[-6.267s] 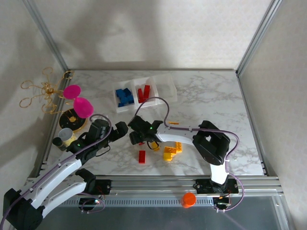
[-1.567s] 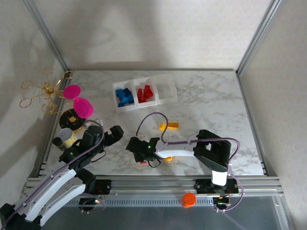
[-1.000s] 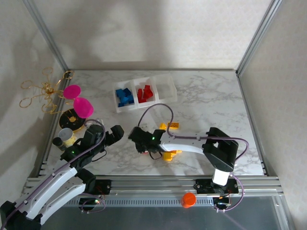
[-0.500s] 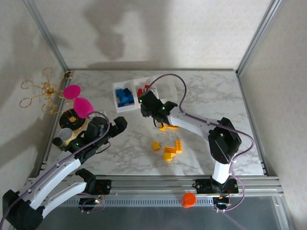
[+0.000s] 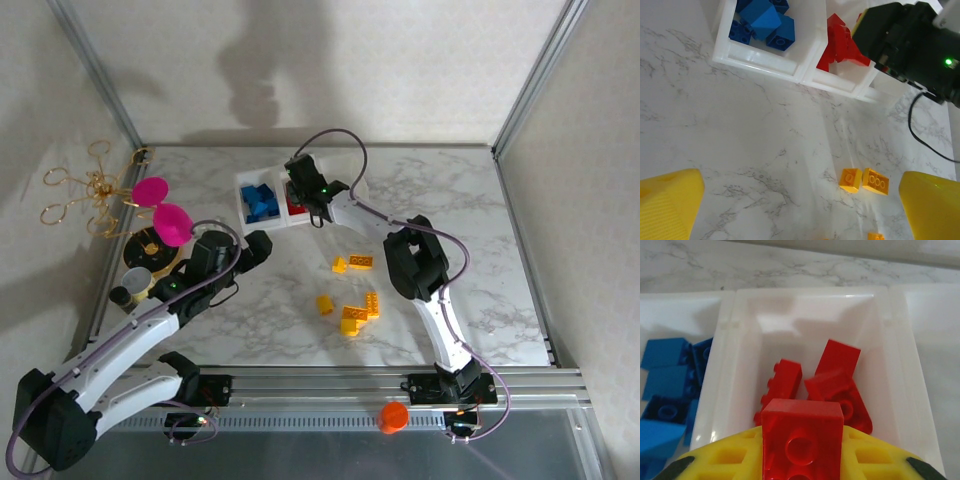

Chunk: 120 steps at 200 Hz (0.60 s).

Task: Sort the legos into containers by color
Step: Place the lego in the container.

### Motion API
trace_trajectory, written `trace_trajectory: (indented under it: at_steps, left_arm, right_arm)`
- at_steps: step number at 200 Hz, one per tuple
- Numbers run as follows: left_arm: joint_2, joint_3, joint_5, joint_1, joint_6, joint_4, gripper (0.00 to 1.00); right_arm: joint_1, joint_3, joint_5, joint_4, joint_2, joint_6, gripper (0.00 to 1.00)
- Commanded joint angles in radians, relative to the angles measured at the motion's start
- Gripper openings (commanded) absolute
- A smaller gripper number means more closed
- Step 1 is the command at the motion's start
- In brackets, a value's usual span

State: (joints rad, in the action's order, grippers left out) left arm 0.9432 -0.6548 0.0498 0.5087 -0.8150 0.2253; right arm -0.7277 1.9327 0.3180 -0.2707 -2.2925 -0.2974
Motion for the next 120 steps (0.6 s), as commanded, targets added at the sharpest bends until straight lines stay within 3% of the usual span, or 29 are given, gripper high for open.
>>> trace_trajectory:
  at_steps: [1, 20, 52, 120]
  left_arm:
    - [0.016, -0.033, 0.022, -0.007, 0.016, -0.034, 1.00]
    - [0.028, -0.035, 0.019, -0.007, 0.017, -0.040, 1.00]
    - [0.044, -0.047, 0.012, -0.007, 0.022, -0.040, 1.00]
    - [0.021, -0.043, -0.008, 0.001, 0.034, -0.025, 1.00]
  right_arm:
    - [0.013, 0.082, 0.012, 0.026, -0.059, 0.065, 0.29]
    - [0.028, 0.144, 0.015, 0.013, -0.108, 0.075, 0.40]
    - [0.028, 0.176, 0.005, 0.007, -0.102, 0.090, 0.49]
    - [0.019, -0.058, -0.096, 0.021, 0.153, 0.061, 0.56]
